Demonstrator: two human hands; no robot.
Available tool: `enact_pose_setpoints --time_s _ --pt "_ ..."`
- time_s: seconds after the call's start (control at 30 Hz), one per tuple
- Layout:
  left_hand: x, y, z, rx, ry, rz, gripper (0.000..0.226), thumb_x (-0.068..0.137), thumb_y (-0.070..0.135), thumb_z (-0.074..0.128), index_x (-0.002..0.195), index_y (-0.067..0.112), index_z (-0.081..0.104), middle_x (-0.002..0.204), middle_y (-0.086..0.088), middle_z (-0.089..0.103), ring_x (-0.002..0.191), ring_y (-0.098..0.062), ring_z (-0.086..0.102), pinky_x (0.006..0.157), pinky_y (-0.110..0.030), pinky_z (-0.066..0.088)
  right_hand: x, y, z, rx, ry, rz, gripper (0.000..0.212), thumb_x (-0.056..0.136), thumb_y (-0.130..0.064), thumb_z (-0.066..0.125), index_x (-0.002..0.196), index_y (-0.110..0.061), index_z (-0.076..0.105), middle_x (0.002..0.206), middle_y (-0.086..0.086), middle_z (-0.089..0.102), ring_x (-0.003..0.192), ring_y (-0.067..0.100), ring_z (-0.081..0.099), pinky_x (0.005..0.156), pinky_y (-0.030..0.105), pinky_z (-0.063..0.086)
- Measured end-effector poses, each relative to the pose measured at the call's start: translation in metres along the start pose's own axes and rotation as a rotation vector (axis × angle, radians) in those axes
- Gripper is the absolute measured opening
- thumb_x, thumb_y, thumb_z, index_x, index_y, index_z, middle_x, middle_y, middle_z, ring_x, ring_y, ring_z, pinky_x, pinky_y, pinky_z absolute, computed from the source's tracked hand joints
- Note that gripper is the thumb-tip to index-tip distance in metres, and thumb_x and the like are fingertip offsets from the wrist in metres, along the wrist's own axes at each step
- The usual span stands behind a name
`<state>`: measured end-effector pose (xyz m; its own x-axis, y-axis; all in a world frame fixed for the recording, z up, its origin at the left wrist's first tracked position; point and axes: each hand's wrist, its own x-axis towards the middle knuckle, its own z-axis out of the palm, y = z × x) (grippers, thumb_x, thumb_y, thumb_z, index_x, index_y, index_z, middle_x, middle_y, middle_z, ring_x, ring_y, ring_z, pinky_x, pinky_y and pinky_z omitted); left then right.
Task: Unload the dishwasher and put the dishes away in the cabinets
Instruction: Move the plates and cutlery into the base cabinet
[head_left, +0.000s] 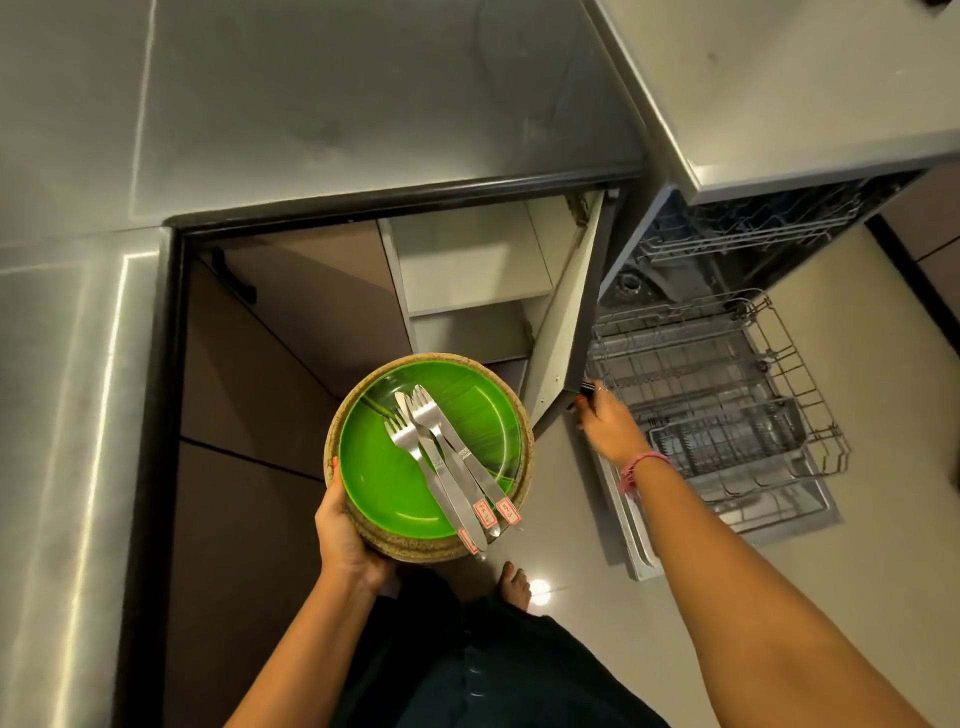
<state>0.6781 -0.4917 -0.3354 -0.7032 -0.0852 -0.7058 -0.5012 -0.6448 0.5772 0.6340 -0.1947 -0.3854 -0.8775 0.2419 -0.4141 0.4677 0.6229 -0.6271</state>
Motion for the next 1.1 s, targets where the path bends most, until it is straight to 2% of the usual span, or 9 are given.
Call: enact_pose_setpoints --time_s 0.2,0.3,0.43,0.6,0.7,0.83,1.0,1.1 --pt "-0.011 -0.028 0.012 -0.009 0.012 0.036 0.024 0.095 0.027 0.044 0.109 0.02 0.062 0.085 0.0 0.073 0.076 -0.017 0.07 0.058 -0.031 0.058 -0.008 0.04 -0.039 -0.044 0.132 0.059 0.025 0.097 -0.009 0.039 0.119 -0.001 0.05 0.113 0.021 0.06 0.098 0.037 0.058 0.073 0.033 0.04" --pt "-0.019 -0.039 0.019 -0.012 0.01 0.036 0.024 0.096 0.027 0.041 0.1 0.023 0.064 0.08 0.002 0.073 0.071 -0.015 0.07 0.057 -0.029 0.058 -0.01 0.05 -0.058 -0.052 0.152 0.116 0.028 0.096 -0.007 0.042 0.123 0.001 0.048 0.11 0.022 0.06 0.094 0.038 0.058 0.071 0.035 0.039" --pt "-0.027 -0.049 0.024 -0.024 -0.003 0.028 0.026 0.096 0.029 0.041 0.093 0.025 0.066 0.077 0.002 0.073 0.068 -0.014 0.07 0.055 -0.029 0.058 -0.009 0.061 -0.071 -0.01 0.159 0.156 0.041 0.09 0.004 0.045 0.131 0.0 0.041 0.118 0.023 0.058 0.103 0.039 0.057 0.076 0.033 0.041" --pt "-0.033 -0.058 0.027 0.0 -0.013 0.023 0.026 0.094 0.034 0.044 0.099 0.023 0.066 0.082 0.001 0.073 0.076 -0.017 0.069 0.068 -0.035 0.054 -0.018 0.07 -0.071 0.141 0.227 0.145 0.057 0.087 0.012 0.04 0.139 -0.009 0.035 0.118 0.014 0.059 0.104 0.029 0.056 0.089 0.034 0.043" --pt "-0.037 -0.061 0.029 -0.005 -0.011 0.025 0.025 0.094 0.033 0.044 0.094 0.024 0.068 0.083 0.001 0.073 0.077 -0.018 0.069 0.072 -0.038 0.053 -0.023 0.077 -0.068 0.189 0.253 0.155 0.065 0.088 0.011 0.043 0.146 -0.011 0.025 0.116 0.015 0.06 0.093 0.024 0.054 0.081 0.03 0.042" --pt "-0.038 -0.063 0.031 -0.009 -0.008 0.024 0.026 0.093 0.035 0.046 0.097 0.023 0.069 0.086 -0.001 0.073 0.083 -0.021 0.067 0.074 -0.039 0.052 -0.027 0.084 -0.068 0.265 0.314 0.124 0.069 0.086 0.008 0.052 0.146 -0.009 0.024 0.127 0.016 0.054 0.112 0.029 0.055 0.096 0.034 0.044" --pt "-0.037 -0.066 0.034 -0.025 0.009 0.013 0.026 0.093 0.036 0.048 0.093 0.022 0.07 0.085 -0.002 0.073 0.085 -0.023 0.066 0.077 -0.041 0.051 -0.029 0.087 -0.074 0.315 0.369 0.139 0.079 0.085 0.003 0.059 0.149 -0.014 0.017 0.14 0.015 0.043 0.126 0.031 0.047 0.102 0.034 0.037" --pt "-0.036 -0.067 0.036 -0.031 0.02 0.02 0.027 0.093 0.037 0.047 0.093 0.022 0.07 0.086 -0.002 0.073 0.089 -0.024 0.064 0.08 -0.042 0.051 -0.035 0.087 -0.078 0.32 0.41 0.152 0.082 0.085 -0.001 0.063 0.15 -0.014 0.014 0.143 0.012 0.043 0.126 0.027 0.046 0.095 0.026 0.036"
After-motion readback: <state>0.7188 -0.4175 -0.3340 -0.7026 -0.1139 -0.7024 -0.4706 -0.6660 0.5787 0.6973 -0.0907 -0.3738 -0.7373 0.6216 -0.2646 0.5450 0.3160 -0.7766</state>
